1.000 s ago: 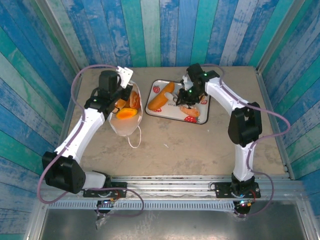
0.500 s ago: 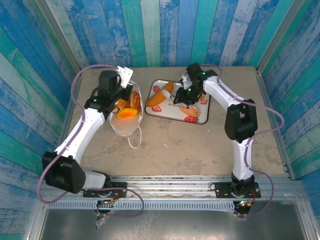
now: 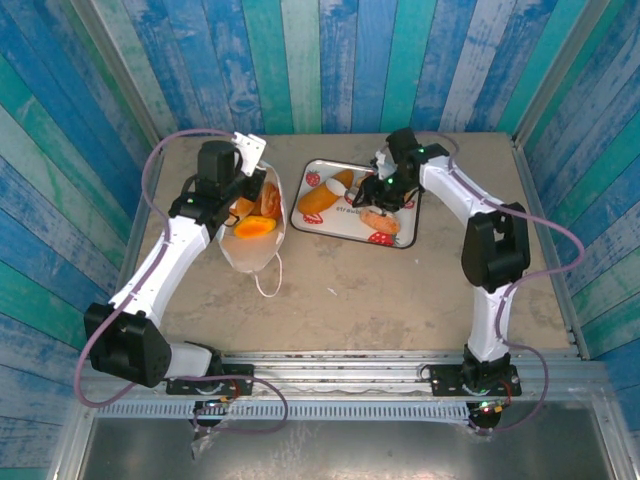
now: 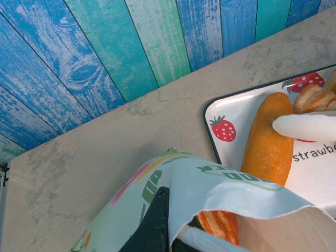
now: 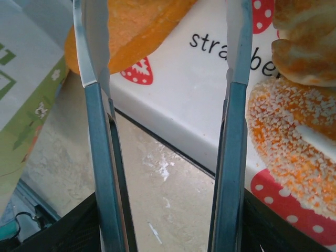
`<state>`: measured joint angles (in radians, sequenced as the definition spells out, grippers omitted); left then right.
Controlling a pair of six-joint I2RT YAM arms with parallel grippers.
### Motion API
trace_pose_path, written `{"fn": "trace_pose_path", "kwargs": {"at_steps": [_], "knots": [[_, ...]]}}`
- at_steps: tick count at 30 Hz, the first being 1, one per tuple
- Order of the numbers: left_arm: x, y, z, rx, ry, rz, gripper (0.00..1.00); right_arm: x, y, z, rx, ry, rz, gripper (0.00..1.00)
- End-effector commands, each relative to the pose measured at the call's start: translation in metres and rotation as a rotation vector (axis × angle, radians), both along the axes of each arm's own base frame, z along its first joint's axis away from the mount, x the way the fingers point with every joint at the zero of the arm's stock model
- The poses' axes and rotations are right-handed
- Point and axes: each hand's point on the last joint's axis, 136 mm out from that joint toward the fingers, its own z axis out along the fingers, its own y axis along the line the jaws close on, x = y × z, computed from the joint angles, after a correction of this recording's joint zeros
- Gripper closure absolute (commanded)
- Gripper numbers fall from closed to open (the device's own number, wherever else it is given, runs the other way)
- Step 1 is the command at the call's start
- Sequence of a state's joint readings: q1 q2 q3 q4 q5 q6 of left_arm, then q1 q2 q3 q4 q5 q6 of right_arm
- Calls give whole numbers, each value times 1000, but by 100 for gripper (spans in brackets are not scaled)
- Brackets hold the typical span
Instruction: Take the fake bread out of the paper bag
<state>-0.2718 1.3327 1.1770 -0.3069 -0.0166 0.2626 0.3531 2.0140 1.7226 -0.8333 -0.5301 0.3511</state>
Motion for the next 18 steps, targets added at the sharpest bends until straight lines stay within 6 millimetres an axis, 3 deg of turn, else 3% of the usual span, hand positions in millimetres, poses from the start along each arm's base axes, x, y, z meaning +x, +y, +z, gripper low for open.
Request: {"fn": "trace_pose_path", "kwargs": {"at_steps": [1, 8, 12, 18], "knots": [[8, -3, 29, -42, -82, -7, 96, -5, 2, 30, 59, -52, 2, 42], [7, -3, 30, -46, -84, -8, 96, -25, -6, 46, 61, -76, -10, 53], [6, -4, 29, -47, -83, -10, 96, -39, -5, 56, 73, -88, -3, 54], [11, -4, 26, -58, -71, 0, 96, -76, 19, 98, 120, -164, 71, 54]]}}
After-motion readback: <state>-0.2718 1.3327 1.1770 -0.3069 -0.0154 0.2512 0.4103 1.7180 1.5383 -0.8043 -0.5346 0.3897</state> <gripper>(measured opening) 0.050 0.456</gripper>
